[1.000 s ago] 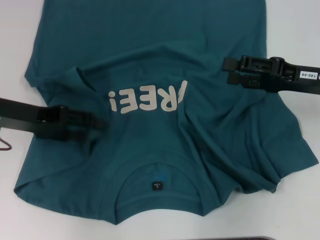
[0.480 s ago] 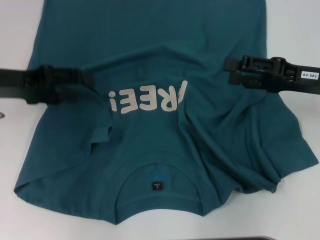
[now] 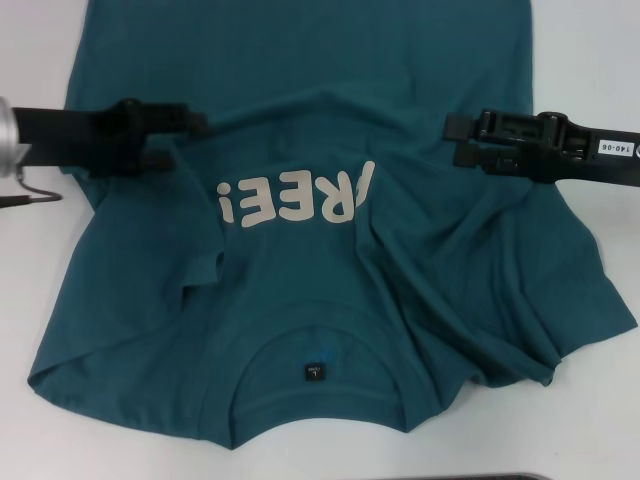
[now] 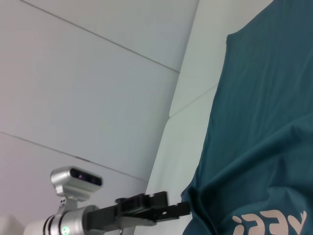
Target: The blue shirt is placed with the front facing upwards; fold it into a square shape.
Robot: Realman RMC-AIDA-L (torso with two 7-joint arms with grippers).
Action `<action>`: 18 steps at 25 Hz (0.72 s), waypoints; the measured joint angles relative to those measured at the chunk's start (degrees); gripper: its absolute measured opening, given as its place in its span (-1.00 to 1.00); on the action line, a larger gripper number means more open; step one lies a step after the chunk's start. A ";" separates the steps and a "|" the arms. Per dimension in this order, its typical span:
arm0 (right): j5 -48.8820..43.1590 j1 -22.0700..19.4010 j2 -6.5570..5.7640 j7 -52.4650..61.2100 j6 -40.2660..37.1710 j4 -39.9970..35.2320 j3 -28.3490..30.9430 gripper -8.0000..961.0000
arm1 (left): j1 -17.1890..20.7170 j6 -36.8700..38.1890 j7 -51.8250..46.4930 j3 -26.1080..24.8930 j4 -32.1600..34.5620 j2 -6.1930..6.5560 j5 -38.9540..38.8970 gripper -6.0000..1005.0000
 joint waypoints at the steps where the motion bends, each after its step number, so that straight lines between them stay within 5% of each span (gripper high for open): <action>1: 0.00 0.00 0.00 0.01 0.00 0.00 -0.02 0.84 | -0.63 -1.63 -0.10 1.03 0.98 -0.05 0.00 0.68; 8: 0.00 -0.02 0.00 -0.26 -0.04 0.00 0.17 0.84 | -2.76 -2.49 0.77 2.09 1.53 -0.57 -0.69 0.68; 13: 0.00 -0.01 0.00 -2.79 -0.30 -0.05 -0.01 0.84 | 1.78 6.23 5.39 1.61 -4.61 0.46 -4.51 0.68; 18: 0.19 0.04 0.00 -7.02 -0.28 -0.03 0.27 0.84 | 6.59 17.15 19.79 -2.71 -2.97 1.79 -11.19 0.68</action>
